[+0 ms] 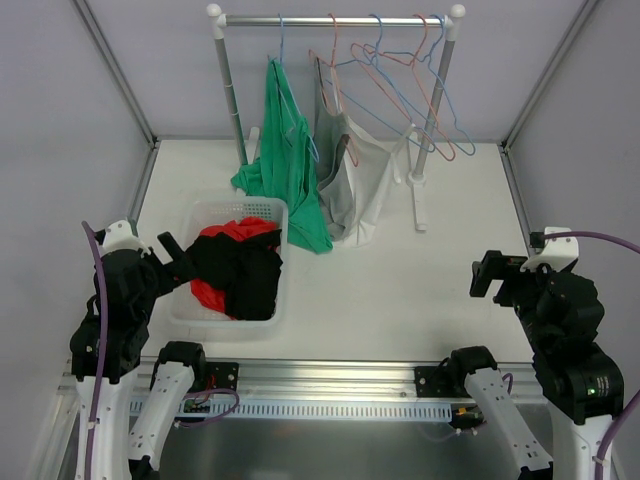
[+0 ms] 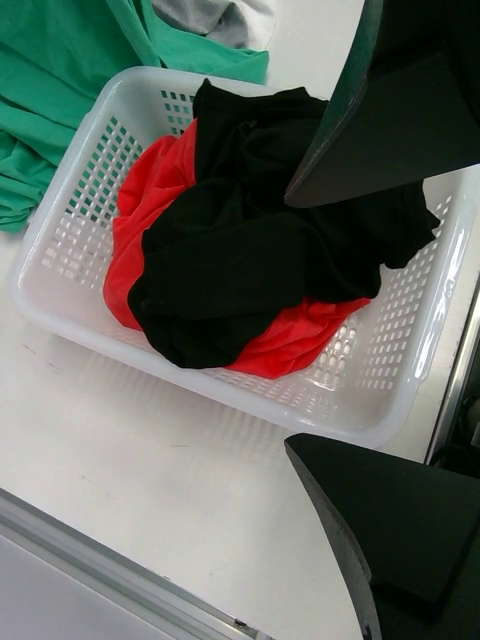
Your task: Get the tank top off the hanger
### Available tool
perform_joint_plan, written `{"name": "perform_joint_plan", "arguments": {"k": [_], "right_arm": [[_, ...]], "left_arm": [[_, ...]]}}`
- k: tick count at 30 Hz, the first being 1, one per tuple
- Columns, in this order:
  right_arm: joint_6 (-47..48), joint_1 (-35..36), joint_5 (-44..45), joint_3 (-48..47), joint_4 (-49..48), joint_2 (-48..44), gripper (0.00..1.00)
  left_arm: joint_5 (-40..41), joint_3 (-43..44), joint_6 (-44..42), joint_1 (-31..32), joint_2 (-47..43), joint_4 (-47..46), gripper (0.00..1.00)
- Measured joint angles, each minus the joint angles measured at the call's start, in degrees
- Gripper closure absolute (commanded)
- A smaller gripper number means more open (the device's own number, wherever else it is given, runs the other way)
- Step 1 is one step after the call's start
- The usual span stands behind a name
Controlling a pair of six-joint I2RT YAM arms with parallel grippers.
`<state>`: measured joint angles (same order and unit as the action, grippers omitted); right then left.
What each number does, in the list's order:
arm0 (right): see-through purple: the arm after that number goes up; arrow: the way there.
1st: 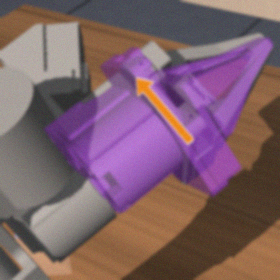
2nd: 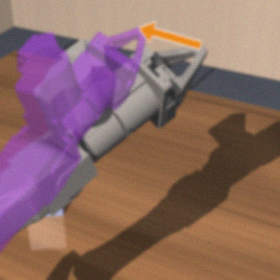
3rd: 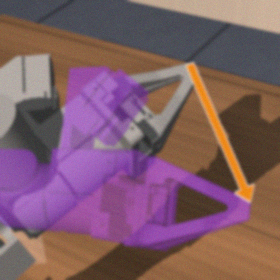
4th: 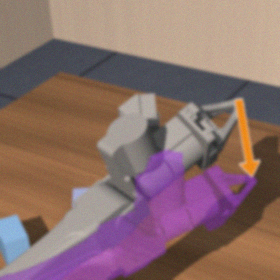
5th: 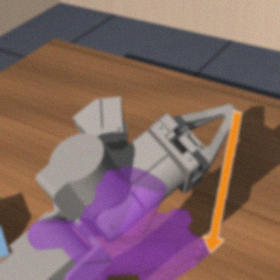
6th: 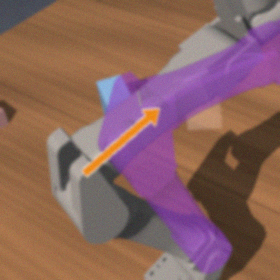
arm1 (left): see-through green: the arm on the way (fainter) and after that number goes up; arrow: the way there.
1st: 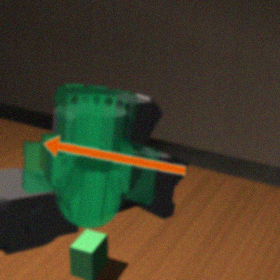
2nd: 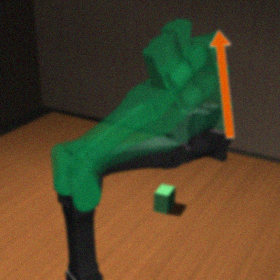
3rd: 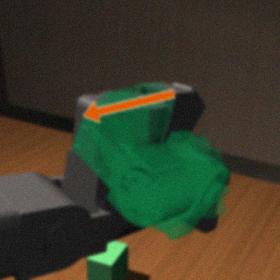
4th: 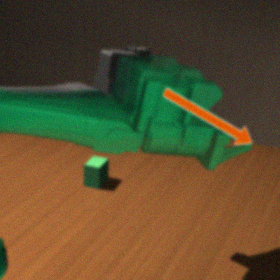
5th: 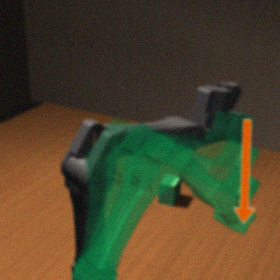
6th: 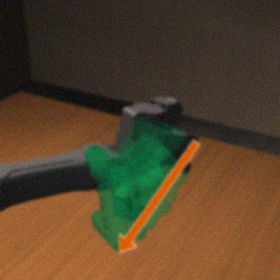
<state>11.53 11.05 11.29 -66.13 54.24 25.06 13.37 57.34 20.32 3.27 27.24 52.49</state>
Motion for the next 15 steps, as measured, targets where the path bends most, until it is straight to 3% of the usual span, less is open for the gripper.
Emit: {"name": "perform_joint_plan", "arguments": {"k": [15], "right_arm": [[-0.04, 0.04, 0.50, 0.00, -0.07, 0.00, 0.00]], "left_arm": [[-1.20, -0.09, -0.02, 0.00, 0.00, -0.87, 0.01]]}}
